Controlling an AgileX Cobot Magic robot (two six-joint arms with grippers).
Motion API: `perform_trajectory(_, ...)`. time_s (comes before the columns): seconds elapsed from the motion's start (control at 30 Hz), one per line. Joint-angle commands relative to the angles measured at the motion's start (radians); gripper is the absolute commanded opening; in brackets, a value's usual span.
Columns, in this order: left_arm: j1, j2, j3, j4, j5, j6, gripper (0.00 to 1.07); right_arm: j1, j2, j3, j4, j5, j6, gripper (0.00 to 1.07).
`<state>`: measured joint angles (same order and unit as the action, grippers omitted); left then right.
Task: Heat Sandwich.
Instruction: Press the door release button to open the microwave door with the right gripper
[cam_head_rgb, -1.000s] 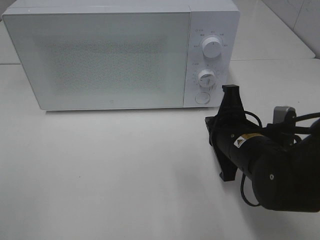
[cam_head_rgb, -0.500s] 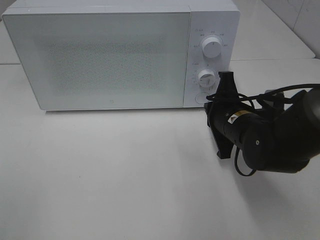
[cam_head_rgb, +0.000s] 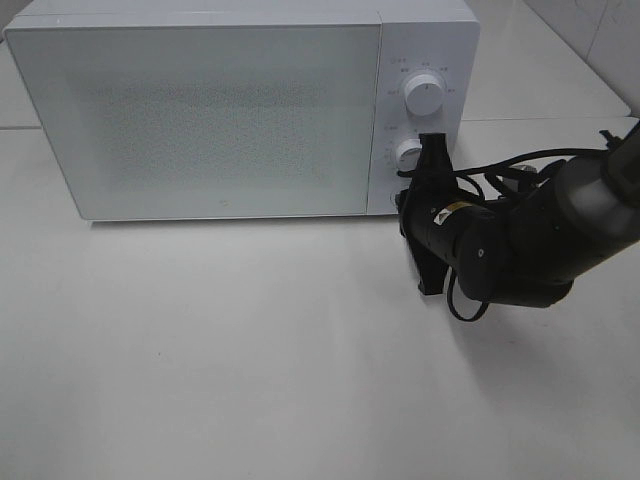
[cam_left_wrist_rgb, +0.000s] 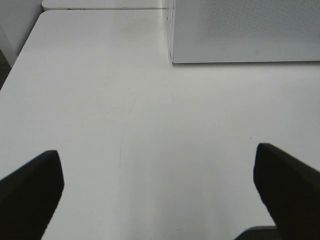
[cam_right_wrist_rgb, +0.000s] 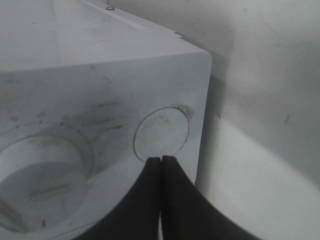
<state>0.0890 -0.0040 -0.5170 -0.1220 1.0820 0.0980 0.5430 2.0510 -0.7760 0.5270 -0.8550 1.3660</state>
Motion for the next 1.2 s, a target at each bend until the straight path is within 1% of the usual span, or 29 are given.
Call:
perform_trajectory(0.03,-0.006,-0.020,0.001,-0.009,-0.009,-0.007,0.98,-0.020,0.023,-0.038,-0.023,0.009,-0.009,0.00)
perform_trajectory(0.23,-0.006,-0.020,0.001,-0.008,-0.009,-0.007,0.98,-0.042,0.044,-0.067,-0.021,0.010,-0.034,0.00)
perform_trajectory(0.43,-0.006,-0.020,0.001,-0.008,-0.009,-0.006,0.98,-0.043,0.058,-0.092,-0.019,0.005,-0.034,0.00)
perform_trajectory(0.6,-0.006,-0.020,0.001,-0.008,-0.009,-0.006,0.98,-0.043,0.079,-0.109,0.008,-0.007,-0.036,0.00)
perform_trajectory(0.93,-0.006,-0.020,0.001,-0.008,-0.009,-0.006,0.98,-0.043,0.092,-0.142,0.007,-0.188,-0.072,0.00)
perform_trajectory(1.2,-0.006,-0.020,0.001,-0.008,-0.009,-0.006,0.98,-0.043,0.092,-0.200,0.009,-0.240,-0.079,0.00)
